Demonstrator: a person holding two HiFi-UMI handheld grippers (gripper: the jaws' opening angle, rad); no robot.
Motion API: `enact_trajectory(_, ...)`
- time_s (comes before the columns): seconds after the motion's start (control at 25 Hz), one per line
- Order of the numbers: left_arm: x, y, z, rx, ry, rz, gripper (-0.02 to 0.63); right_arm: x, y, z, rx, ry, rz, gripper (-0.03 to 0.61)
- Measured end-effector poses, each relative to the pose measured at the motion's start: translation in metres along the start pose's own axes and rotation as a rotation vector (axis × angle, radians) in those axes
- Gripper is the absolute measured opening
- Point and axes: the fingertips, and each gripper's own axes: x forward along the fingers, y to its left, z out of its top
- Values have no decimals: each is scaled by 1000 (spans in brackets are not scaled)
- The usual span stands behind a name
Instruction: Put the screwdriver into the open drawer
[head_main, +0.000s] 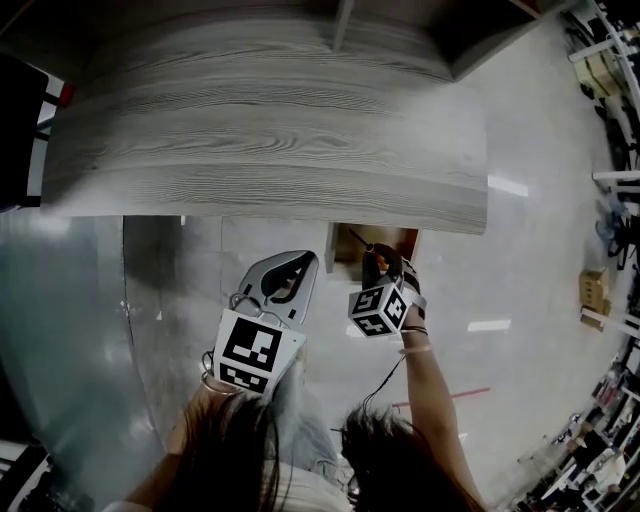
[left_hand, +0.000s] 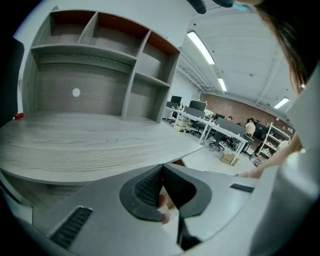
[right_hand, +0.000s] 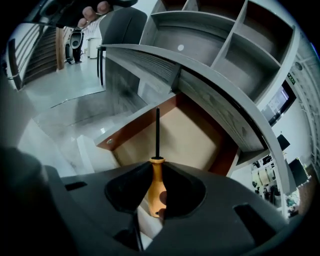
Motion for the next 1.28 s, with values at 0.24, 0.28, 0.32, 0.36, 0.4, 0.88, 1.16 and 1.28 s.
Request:
enact_trajectory(0.24,0,7,-7,-20,5,25,15,8,3,-7,-16,19,10,84)
enact_trajectory(0.28,0,8,-8,-21,5,28,15,9,3,-7,-16,21,13,84)
enact_trajectory(0.32,0,9,-9,-22,6,29,15,11,4,-7,-16,25,17,84)
enact_trajectory(0.36,0,8,-9,-22,7,29,15,12,4,-8,-15,29,20,84)
enact_trajectory(0.4,1,7,-10,-21,9,28,15,13,4,-8,-14,32,21,84)
enact_trajectory(0.88,-1,24,-13,-34,5,58,15,31,8,-9,-27,79,44,84)
enact_trajectory(1.16,0,30,-17,-38,12,58,15,38,11,-7,-34,92,50,84)
enact_trajectory(1.28,1,30,-17,-35,10,58,15,40,12,-8,-32,96,52,84)
